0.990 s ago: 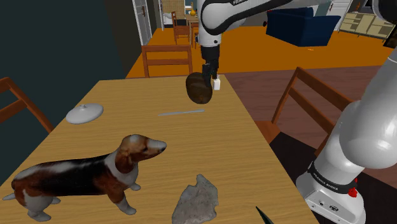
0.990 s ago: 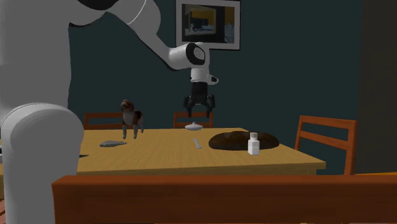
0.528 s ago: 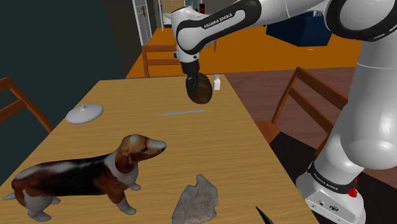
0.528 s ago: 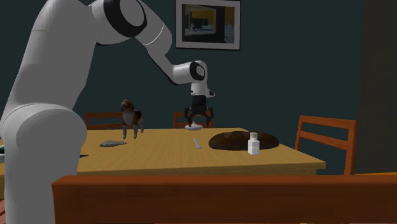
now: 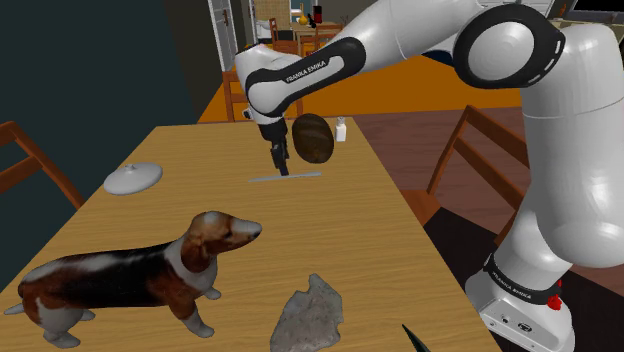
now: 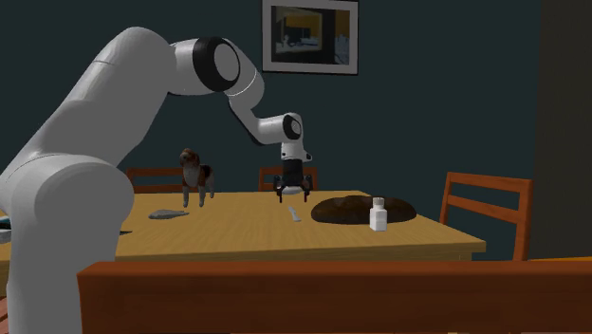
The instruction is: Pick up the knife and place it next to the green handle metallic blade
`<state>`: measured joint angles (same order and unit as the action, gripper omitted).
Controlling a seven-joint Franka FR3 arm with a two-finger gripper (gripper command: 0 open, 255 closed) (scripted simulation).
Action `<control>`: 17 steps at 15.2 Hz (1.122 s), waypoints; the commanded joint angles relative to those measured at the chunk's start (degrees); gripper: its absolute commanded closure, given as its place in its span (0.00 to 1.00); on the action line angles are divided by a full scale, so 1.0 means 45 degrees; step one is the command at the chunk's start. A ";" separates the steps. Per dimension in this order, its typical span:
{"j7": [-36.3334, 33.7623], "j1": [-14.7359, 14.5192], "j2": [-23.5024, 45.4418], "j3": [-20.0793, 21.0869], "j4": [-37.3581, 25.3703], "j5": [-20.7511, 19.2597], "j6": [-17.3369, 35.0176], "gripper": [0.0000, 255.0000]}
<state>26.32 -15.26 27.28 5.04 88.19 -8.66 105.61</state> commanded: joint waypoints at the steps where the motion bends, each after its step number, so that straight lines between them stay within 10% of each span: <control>1: 0.0048 0.0005 0.0116 -0.0003 0.0144 -0.0049 0.0253 0.00; 13: 0.0008 0.0056 0.0236 -0.0035 0.0750 -0.0096 0.0979 0.00; 14: 0.0008 0.0056 0.0236 -0.0035 0.0750 -0.0096 0.0979 1.00; 17: 0.0023 0.0058 0.0311 -0.0041 0.0627 -0.0098 0.0931 1.00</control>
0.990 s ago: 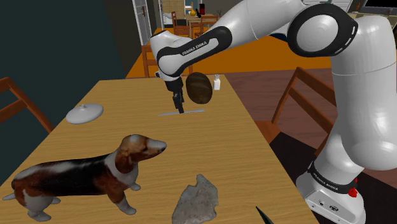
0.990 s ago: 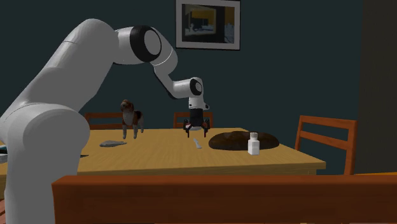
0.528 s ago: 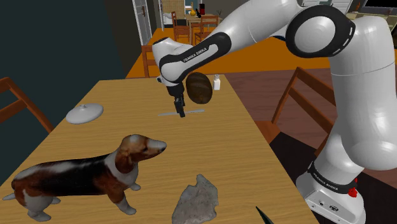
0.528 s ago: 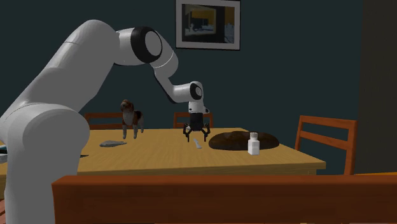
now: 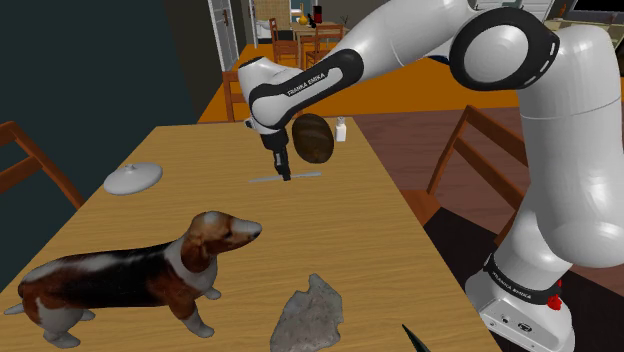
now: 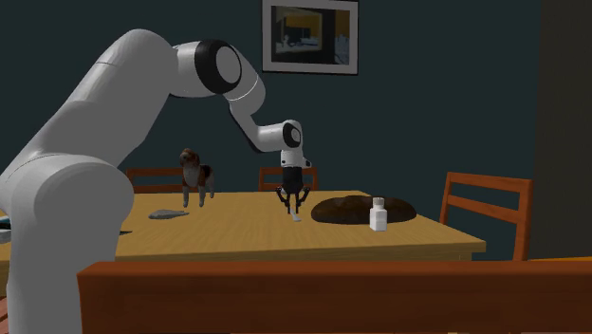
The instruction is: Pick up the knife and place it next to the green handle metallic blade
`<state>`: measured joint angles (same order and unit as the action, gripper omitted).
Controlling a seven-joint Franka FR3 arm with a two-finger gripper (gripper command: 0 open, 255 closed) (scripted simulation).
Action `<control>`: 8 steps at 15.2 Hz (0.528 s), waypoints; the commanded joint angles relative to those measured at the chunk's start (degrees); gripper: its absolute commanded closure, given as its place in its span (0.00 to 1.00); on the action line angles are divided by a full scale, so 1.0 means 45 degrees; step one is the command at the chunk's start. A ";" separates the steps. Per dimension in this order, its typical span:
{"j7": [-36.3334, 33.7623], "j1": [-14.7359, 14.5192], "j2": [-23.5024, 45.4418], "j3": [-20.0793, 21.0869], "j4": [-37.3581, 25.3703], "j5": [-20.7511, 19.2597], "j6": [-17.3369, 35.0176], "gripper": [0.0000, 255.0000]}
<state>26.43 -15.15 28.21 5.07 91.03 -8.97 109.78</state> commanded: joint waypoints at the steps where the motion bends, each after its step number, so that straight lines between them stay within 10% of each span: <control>1: 0.0002 0.0039 0.0087 -0.0050 0.0024 -0.0029 0.0019 1.00; 8: 0.0019 0.0032 -0.0108 -0.0030 -0.0021 -0.0004 -0.0221 1.00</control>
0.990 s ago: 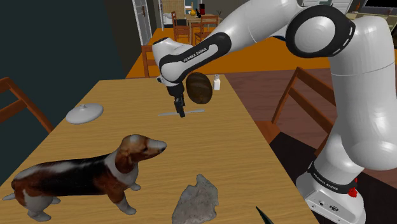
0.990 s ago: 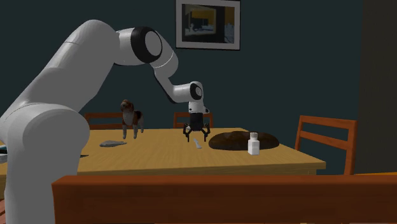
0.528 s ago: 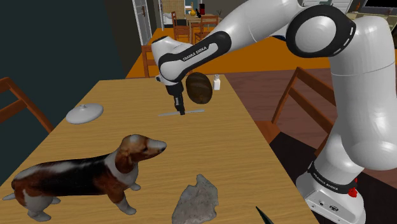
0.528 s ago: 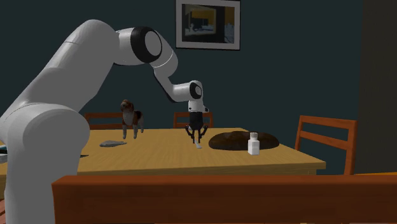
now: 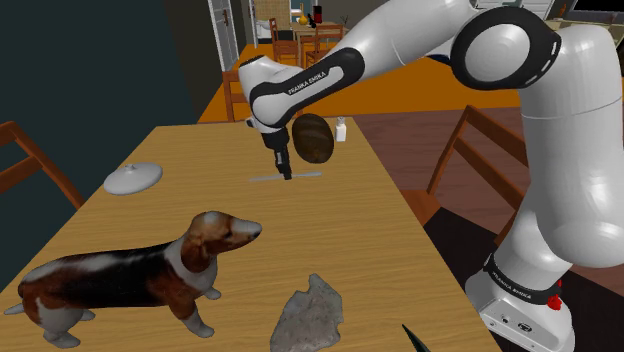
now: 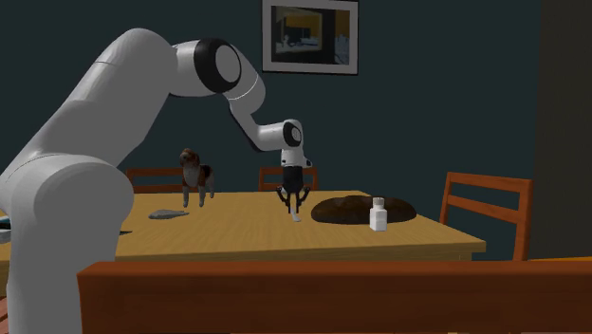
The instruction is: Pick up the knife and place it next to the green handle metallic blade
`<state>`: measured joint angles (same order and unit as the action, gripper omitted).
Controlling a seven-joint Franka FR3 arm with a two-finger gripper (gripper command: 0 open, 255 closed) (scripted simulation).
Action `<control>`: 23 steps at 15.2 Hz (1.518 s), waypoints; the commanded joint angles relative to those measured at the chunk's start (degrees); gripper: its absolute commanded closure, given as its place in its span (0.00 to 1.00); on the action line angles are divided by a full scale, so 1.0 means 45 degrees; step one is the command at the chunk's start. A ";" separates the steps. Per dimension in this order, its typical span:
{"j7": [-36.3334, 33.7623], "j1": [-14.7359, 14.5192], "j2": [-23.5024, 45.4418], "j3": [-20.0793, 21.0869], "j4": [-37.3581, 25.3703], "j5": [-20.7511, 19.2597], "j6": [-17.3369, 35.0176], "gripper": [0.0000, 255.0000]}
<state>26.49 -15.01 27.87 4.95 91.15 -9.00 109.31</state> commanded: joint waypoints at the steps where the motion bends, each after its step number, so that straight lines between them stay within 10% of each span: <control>1: 0.0025 0.0002 -0.0097 0.0000 -0.0122 0.0014 -0.0254 1.00; 23: -0.0034 -0.0254 -0.1638 0.0202 -0.1202 0.0237 -0.2896 1.00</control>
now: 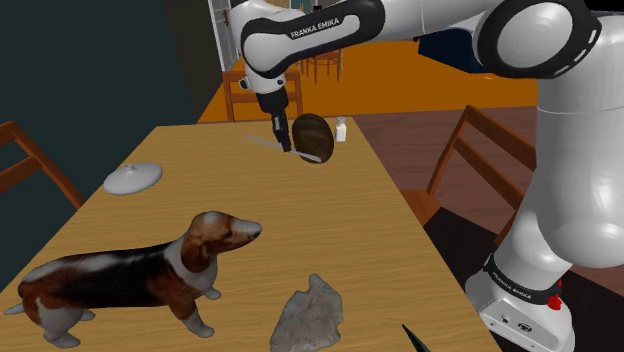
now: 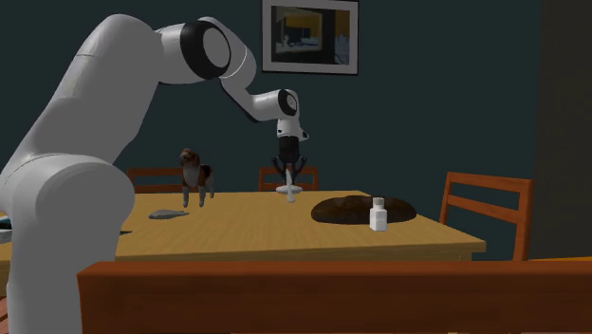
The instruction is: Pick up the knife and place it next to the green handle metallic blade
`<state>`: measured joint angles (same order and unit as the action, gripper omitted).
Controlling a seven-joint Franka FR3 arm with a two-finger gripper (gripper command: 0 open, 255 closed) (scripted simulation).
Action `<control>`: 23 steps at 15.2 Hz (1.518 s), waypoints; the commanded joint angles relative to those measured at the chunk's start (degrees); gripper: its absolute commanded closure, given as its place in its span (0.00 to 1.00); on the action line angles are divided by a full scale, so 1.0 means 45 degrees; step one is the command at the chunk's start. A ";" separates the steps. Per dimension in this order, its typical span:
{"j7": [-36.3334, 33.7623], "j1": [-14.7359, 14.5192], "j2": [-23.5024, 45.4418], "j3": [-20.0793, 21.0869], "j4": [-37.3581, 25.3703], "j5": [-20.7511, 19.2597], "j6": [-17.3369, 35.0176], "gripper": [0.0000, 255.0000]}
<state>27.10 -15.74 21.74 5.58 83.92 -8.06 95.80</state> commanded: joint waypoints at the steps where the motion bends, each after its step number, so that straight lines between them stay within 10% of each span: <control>1: -0.0376 -0.0198 -0.0644 0.0142 0.0942 0.0068 0.0255 1.00; 23: -0.5349 -0.2948 -0.5842 0.2744 0.7579 0.1834 0.1463 1.00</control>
<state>4.38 -28.30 -4.12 17.16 117.64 -0.30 102.45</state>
